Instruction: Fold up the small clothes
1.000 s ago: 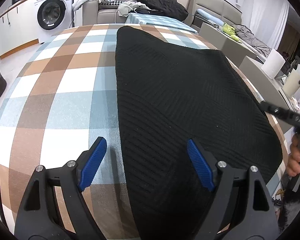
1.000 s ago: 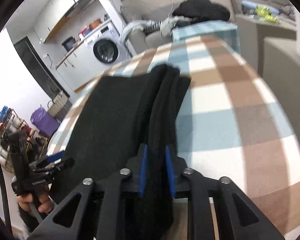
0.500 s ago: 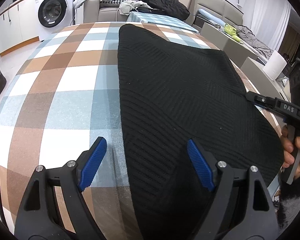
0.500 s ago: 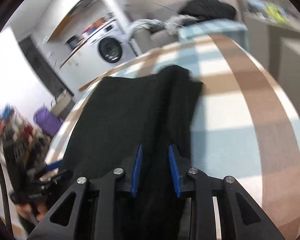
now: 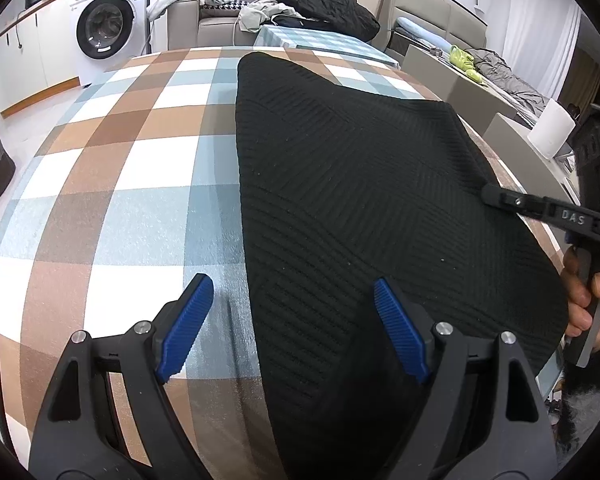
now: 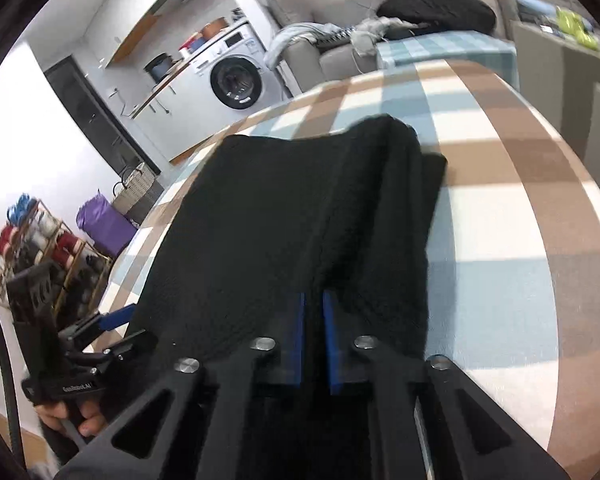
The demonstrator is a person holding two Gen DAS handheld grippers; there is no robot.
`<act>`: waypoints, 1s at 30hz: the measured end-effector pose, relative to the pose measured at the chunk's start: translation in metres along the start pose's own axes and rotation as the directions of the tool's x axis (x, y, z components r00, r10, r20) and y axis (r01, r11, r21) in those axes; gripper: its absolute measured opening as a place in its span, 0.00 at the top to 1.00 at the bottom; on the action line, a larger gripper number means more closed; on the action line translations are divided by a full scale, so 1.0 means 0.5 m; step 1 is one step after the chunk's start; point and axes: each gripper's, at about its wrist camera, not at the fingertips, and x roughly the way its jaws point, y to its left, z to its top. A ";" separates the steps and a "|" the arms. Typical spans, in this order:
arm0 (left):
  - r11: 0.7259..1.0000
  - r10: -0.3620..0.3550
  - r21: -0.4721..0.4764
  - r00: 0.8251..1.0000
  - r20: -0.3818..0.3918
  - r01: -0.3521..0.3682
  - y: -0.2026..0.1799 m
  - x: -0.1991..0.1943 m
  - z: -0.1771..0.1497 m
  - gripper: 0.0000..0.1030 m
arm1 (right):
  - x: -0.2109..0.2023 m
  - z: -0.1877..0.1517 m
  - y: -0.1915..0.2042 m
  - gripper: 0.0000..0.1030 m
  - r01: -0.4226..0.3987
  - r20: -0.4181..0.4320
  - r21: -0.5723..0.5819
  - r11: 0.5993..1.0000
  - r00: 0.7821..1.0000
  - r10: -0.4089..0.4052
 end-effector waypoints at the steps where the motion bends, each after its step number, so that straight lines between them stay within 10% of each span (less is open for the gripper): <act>1: 1.000 0.001 0.000 1.000 0.003 -0.001 0.001 -0.002 0.000 0.21 | -0.016 0.000 0.006 0.93 -0.011 0.037 -0.009 1.000 0.999 0.011; 8: 1.000 0.000 0.001 1.000 0.006 0.000 0.004 -0.001 0.000 0.21 | 0.001 -0.005 -0.008 0.90 0.117 -0.023 -0.011 0.993 0.993 -0.117; 18: 1.000 -0.016 0.005 1.000 -0.004 0.016 -0.001 -0.016 -0.031 0.21 | -0.107 -0.104 -0.007 0.44 0.046 0.012 0.026 0.999 0.999 -0.046; 26: 0.999 -0.049 0.021 0.999 -0.017 0.049 -0.019 -0.027 -0.050 0.21 | -0.095 -0.130 -0.013 0.38 0.017 -0.039 0.088 0.996 0.999 -0.014; 30: 0.996 -0.075 0.037 0.997 -0.024 0.076 -0.026 -0.034 -0.058 0.37 | -0.086 -0.132 -0.013 0.38 0.015 -0.048 0.084 0.996 0.999 -0.011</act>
